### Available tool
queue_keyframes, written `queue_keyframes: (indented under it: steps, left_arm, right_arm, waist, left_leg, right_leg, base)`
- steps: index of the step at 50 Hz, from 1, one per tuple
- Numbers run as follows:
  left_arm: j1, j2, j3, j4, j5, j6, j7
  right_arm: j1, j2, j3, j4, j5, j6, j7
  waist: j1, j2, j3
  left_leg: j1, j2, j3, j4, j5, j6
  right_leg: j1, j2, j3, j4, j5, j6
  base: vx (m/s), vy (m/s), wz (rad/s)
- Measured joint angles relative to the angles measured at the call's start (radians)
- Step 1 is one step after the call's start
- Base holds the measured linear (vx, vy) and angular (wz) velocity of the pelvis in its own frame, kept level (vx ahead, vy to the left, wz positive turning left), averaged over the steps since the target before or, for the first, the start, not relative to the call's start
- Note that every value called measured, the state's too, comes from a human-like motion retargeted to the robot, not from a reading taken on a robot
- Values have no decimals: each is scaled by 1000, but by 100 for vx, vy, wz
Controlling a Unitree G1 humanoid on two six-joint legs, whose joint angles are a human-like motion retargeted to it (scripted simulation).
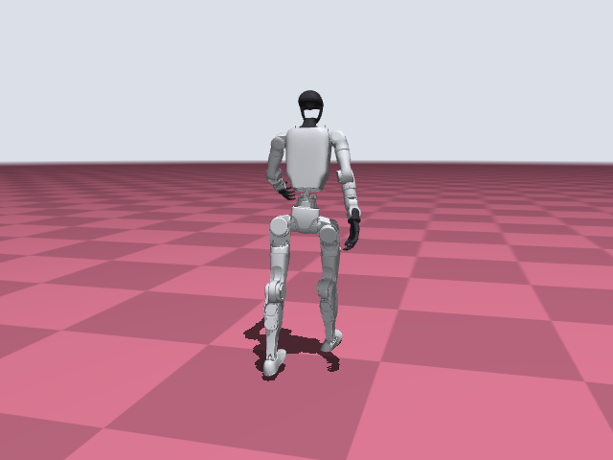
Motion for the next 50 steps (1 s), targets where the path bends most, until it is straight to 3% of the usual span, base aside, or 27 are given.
queue_keyframes:
  steps: [3, 5, 8, 10, 13, 15, 20, 22, 25, 26, 28, 30, 33, 35, 37, 40, 43, 46, 48, 50]
  left_arm:
    - [25, 9, -4, -72, -58, -4, -69]
    - [104, -2, -10, -95, -73, 19, -98]
    - [308, -6, -34, -79, -18, 108, -85]
    - [459, -13, -60, -29, 67, 186, -66]
    - [635, -29, -93, 104, 192, 253, -63]
    - [742, -38, -107, 199, 292, 275, -88]
    - [978, -52, -103, 381, 414, 244, -122]
    - [1046, -66, -58, 438, 458, 222, -114]
    - [1111, -98, 16, 512, 543, 196, -100]
    - [1118, -108, 25, 528, 564, 193, -100]
    - [1119, -125, 19, 552, 594, 193, -108]
    - [1098, -136, -14, 556, 615, 202, -133]
    - [1009, -142, -54, 544, 677, 215, -199]
    - [901, -134, -69, 542, 737, 212, -256]
    - [732, -119, -82, 546, 703, 214, -220]
    - [481, -99, -50, 501, 556, 226, -88]
    - [284, -79, -20, 379, 393, 189, -36]
    - [138, -47, -35, 218, 225, 121, -48]
    - [62, -22, -45, 115, 125, 69, -54]
    - [4, 3, -47, 30, 47, 16, -46]
  right_arm:
    - [-50, 16, -17, 52, -31, 7, 26]
    - [-100, 13, -21, 73, -24, 12, 16]
    - [-196, 8, -33, 59, 2, 20, -55]
    - [-268, 1, -28, 13, 58, 21, -113]
    - [-407, -19, -19, -114, 176, 7, -207]
    - [-484, -37, -20, -239, 235, -8, -255]
    - [-637, -101, 11, -544, 352, -76, -274]
    - [-675, -123, -6, -614, 364, -102, -276]
    - [-690, -137, -45, -647, 368, -123, -279]
    - [-680, -134, -55, -636, 370, -124, -281]
    - [-641, -119, -69, -600, 373, -120, -285]
    - [-569, -97, -77, -547, 363, -110, -289]
    - [-406, -57, -97, -442, 286, -95, -279]
    - [-292, -30, -104, -347, 215, -87, -223]
    - [-217, 1, -62, -229, 184, -67, -154]
    - [-110, 39, -16, -89, 105, -35, -72]
    - [2, 45, 1, -15, 46, -31, -10]
    - [82, 24, 11, 17, 43, -34, 26]
    - [108, 4, 6, 28, 48, -26, 38]
    - [112, -6, -16, 36, 29, -13, 42]
  waist:
    - [29, 27, 19]
    - [43, 32, 21]
    - [81, 29, 26]
    - [104, 3, -12]
    - [167, -19, -77]
    - [237, -46, -82]
    - [461, -104, -67]
    - [527, -70, -50]
    - [565, -20, -34]
    - [563, -13, -38]
    - [555, 0, -46]
    - [534, 19, -54]
    - [475, 83, -33]
    - [458, 121, -44]
    - [433, 91, -99]
    - [359, 68, -126]
    - [255, 91, -125]
    - [132, 105, -121]
    - [51, 89, -104]
    - [-13, 62, -67]
  left_leg:
    - [96, 55, 11, 2, 40, -38]
    - [129, 32, 27, 40, 189, -32]
    - [101, 32, 153, 230, 740, -78]
    - [-74, 19, 266, 537, 1010, -72]
    - [-412, 27, 364, 881, 797, 68]
    - [-540, -12, 387, 904, 652, 94]
    - [-647, -77, 370, 438, 506, 23]
    - [-629, -3, 414, 224, 396, 8]
    - [-621, 102, 601, 24, 165, -6]
    - [-620, 109, 634, -11, 139, -9]
    - [-606, 103, 607, -54, 169, -6]
    - [-563, 90, 528, -50, 303, 8]
    - [-418, 114, 498, -14, 472, 20]
    - [-353, 148, 457, 21, 468, 10]
    - [-384, 135, 438, 55, 380, 52]
    - [-375, 94, 382, 85, 205, 83]
    - [-304, 79, 286, 74, 124, 61]
    - [-220, 66, 195, 46, 102, 36]
    - [-141, 35, 133, 24, 84, 33]
    - [-26, 10, 53, -8, 37, 26]
  right_leg:
    - [-3, 60, 41, -8, -2, 0]
    - [60, 28, 34, -8, 56, -3]
    - [161, 35, 62, 25, 11, -91]
    - [164, 10, 110, 81, -47, -145]
    - [128, 11, 177, 121, -92, -163]
    - [154, 11, 235, 116, -113, -151]
    - [250, 8, 411, 78, -136, -92]
    - [328, 44, 454, 67, -152, -77]
    - [452, 78, 476, 54, -175, -57]
    - [484, 81, 480, 53, -170, -56]
    - [546, 88, 494, 58, -139, -66]
    - [608, 104, 506, 77, -58, -90]
    - [681, 163, 465, 201, 175, -116]
    - [577, 211, 388, 477, 296, -61]
    - [309, 183, 296, 821, 257, -50]
    - [30, 125, 222, 1063, 64, -134]
    - [-100, 106, 172, 989, -38, -166]
    - [-120, 76, 135, 661, -51, -156]
    - [-69, 27, 110, 343, -9, -129]
    - [-8, -16, 93, 91, -2, -57]
  base:
    - [103, -40, -25]
    - [107, -9, -25]
    - [106, -29, -59]
    - [98, -30, -63]
    - [92, -21, -95]
    - [93, -13, -156]
    - [94, 2, -202]
    - [101, 19, -165]
    - [104, 28, -74]
    - [105, 31, -20]
    - [108, 31, -4]
    - [112, 32, 26]
    - [116, 32, 72]
    - [108, 27, 68]
    - [95, 23, 83]
    - [93, 17, 123]
    - [93, 7, 154]
    - [96, -6, 170]
    - [104, -18, 166]
    - [112, -29, 127]
